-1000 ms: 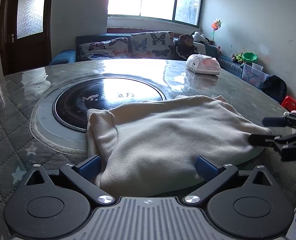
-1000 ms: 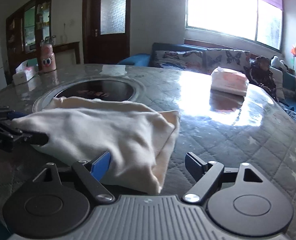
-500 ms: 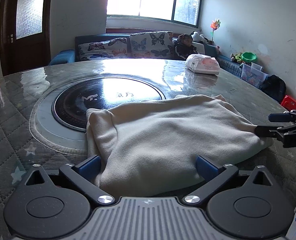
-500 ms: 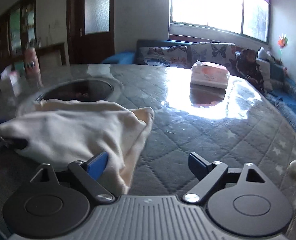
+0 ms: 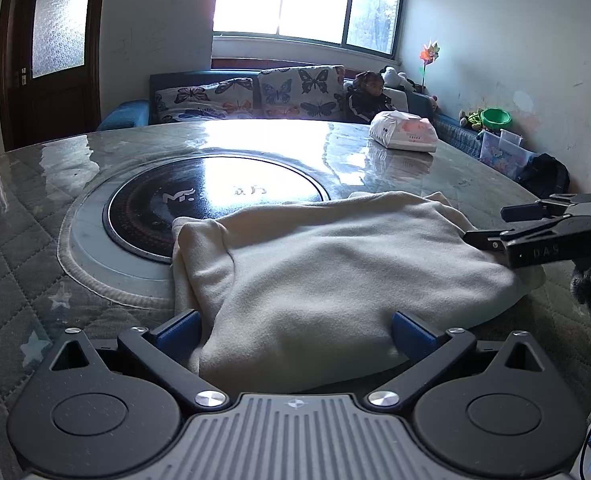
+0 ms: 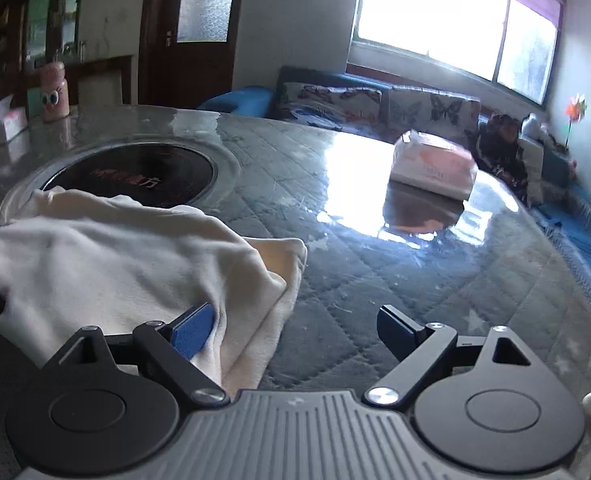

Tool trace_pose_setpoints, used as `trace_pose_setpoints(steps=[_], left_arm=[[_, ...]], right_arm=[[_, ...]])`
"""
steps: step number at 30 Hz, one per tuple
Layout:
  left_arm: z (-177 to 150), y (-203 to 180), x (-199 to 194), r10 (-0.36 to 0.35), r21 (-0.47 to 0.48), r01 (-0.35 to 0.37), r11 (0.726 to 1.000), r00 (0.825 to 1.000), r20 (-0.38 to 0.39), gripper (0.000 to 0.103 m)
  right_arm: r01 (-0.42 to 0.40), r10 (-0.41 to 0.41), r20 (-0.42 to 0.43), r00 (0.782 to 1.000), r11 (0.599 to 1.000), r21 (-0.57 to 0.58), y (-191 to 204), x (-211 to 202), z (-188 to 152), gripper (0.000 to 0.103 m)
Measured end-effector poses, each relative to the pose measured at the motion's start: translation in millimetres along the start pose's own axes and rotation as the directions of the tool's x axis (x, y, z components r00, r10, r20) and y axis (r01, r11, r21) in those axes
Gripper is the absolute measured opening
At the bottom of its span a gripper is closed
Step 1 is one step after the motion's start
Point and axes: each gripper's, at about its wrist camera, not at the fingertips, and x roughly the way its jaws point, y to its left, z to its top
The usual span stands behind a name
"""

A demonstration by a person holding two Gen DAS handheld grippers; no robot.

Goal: Fold clothes

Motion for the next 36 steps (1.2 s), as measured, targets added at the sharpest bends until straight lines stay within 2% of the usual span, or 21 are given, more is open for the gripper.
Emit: trace_pose_setpoints(steps=[9,15,18,23,26,30,36], left_arm=[[-0.6,1.3,-0.5,-0.005,-0.004,0.005,1.0,1.0,0.003,0.103],[-0.8,1.6,-1.2,-0.009,-0.006,0.009,1.0,1.0,0.005,0.103],[-1.0,2.1,-1.2,-0.01,-0.007,0.011,1.0,1.0,0.007,0.103],[-1.4,2.5,-1.0,-0.012,-0.008,0.012,1.0,1.0,0.008,0.103],[-1.5,2.7,-1.1,-0.014,-0.01,0.014,1.0,1.0,0.009,0.103],[-1.5,3.3,-1.2,-0.017,-0.014,0.018,1.0,1.0,0.012,0.103],[-1.9,3.9,-1.7,-0.024,-0.02,0.024,1.0,1.0,0.016,0.103]], right_arm=[[-0.011,0.012,0.04,0.999,1.0,-0.016,-1.1,12.9,29.3,0.09],[0.014,-0.015,-0.012,1.0,0.998,-0.059,-1.1,43.1,36.3,0.091],[0.026,-0.026,-0.015,1.0,0.999,-0.048,-5.7,43.1,39.0,0.091],[-0.018,0.022,0.029,0.999,0.993,-0.115,11.4,38.5,55.8,0.091],[-0.037,0.04,0.011,0.999,0.987,-0.158,25.1,50.8,61.5,0.091],[-0.021,0.017,-0.023,1.0,0.983,-0.184,33.9,66.6,63.7,0.092],[-0.034,0.033,-0.009,0.999,0.974,-0.223,41.9,54.6,74.2,0.092]])
